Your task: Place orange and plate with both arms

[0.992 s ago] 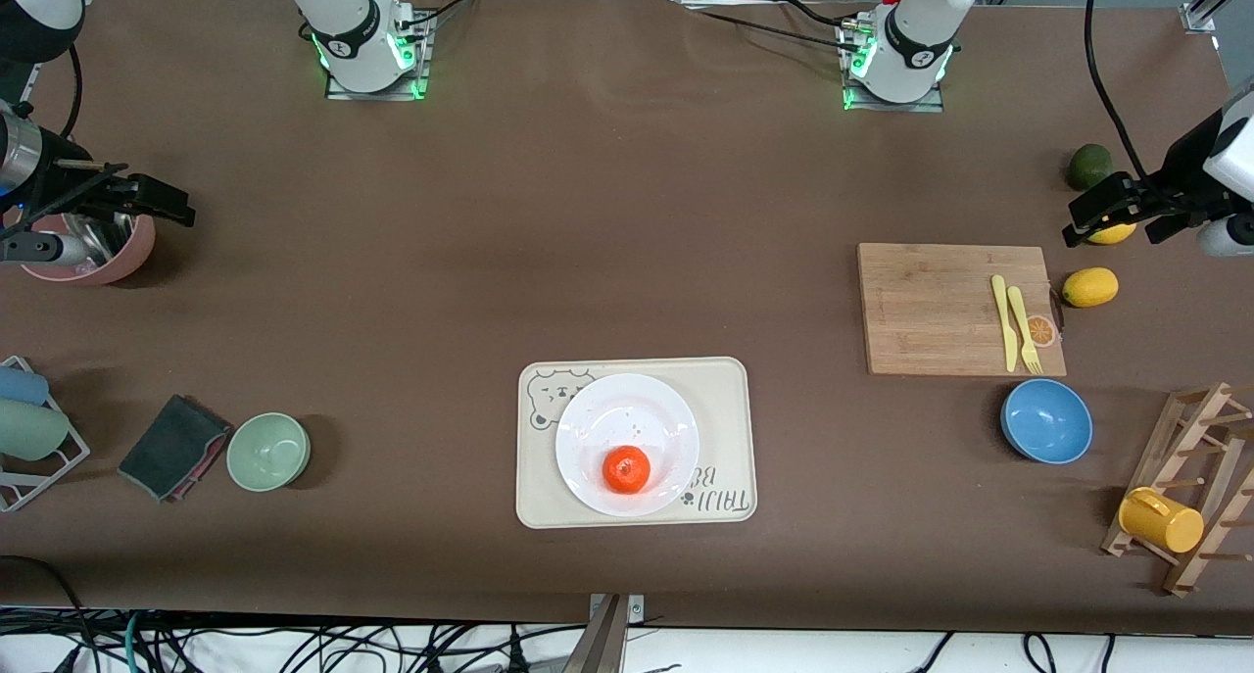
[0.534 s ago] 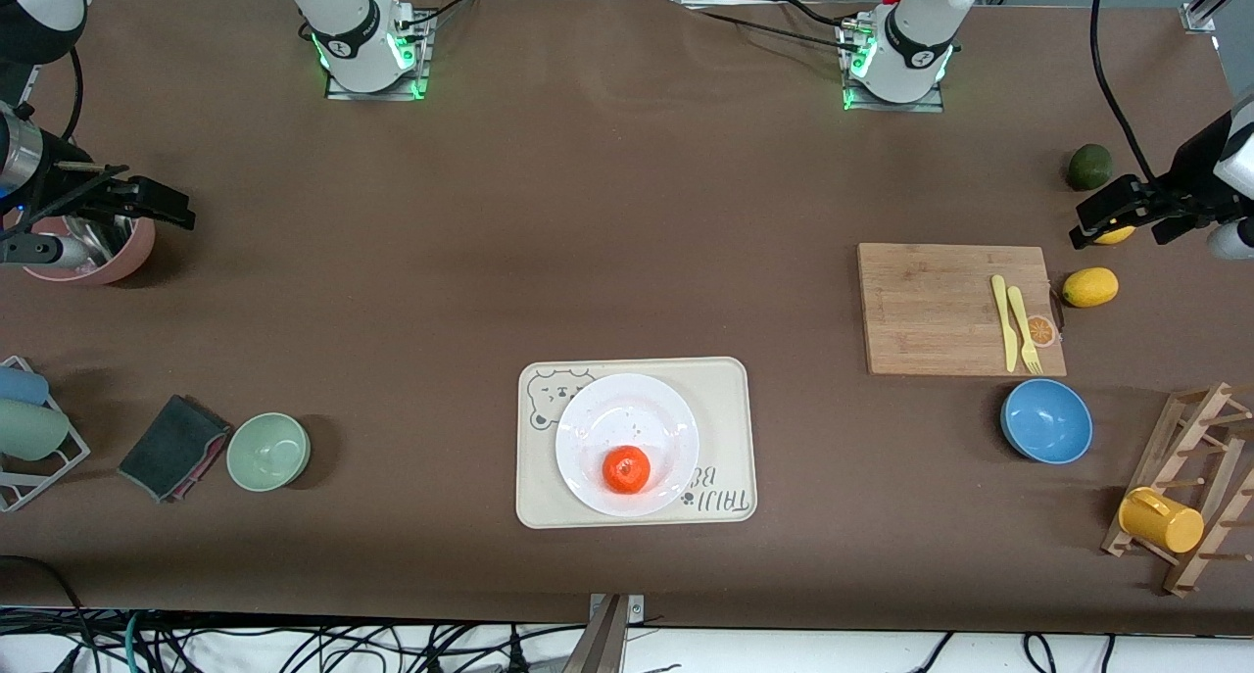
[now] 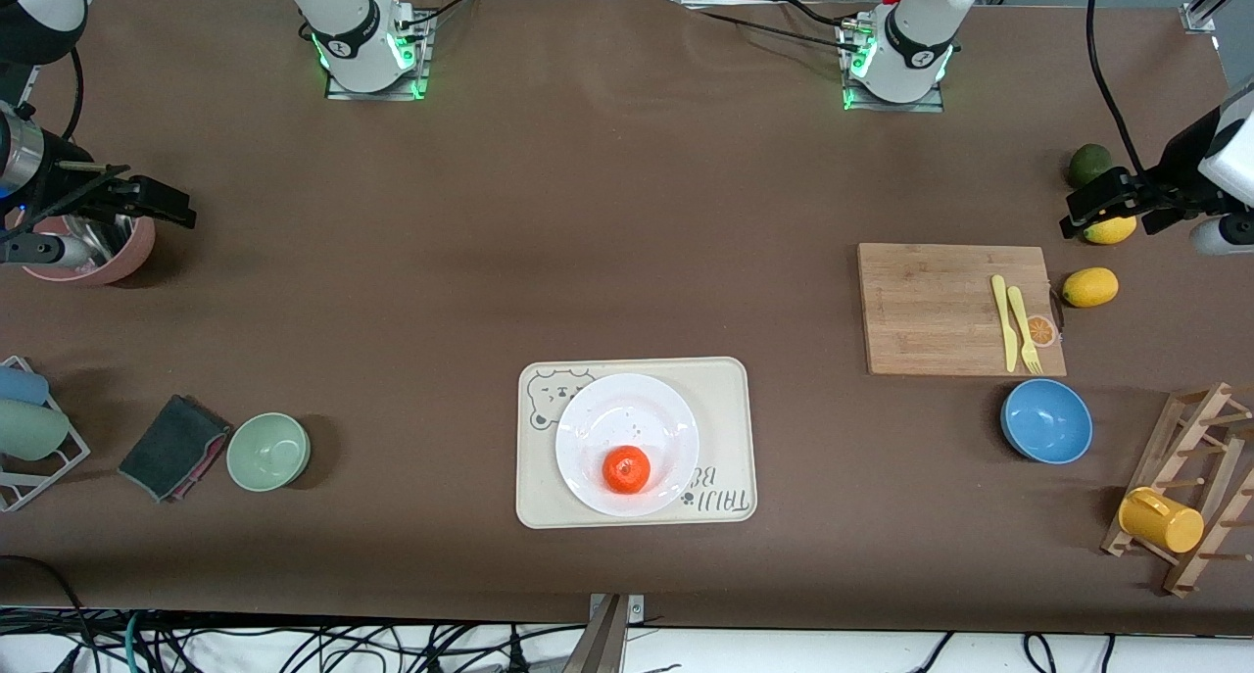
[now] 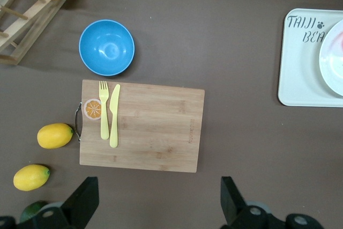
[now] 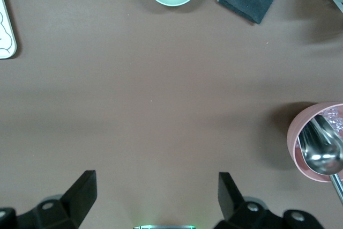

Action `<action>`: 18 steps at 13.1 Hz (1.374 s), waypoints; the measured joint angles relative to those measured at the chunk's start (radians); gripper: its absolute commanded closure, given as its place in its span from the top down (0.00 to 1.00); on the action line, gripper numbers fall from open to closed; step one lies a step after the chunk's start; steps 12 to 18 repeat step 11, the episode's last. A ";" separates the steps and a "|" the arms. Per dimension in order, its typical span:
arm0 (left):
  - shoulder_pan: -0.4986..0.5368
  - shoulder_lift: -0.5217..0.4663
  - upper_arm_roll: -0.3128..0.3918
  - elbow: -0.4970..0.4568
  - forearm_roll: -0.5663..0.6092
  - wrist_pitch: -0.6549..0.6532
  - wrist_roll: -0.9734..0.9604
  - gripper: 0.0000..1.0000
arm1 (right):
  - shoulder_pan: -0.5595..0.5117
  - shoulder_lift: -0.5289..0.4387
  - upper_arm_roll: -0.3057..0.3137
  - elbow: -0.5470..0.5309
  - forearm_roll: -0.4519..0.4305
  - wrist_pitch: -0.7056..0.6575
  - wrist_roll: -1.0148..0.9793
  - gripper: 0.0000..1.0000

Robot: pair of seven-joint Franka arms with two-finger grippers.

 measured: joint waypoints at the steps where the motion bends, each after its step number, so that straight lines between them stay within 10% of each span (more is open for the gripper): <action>1: 0.000 0.000 0.000 0.000 0.000 -0.007 0.000 1.00 | 0.000 0.000 0.000 0.000 0.000 -0.006 0.000 1.00; 18: 0.000 0.000 0.000 0.000 0.000 -0.020 0.000 1.00 | -0.001 0.000 0.000 0.000 0.000 -0.018 0.000 1.00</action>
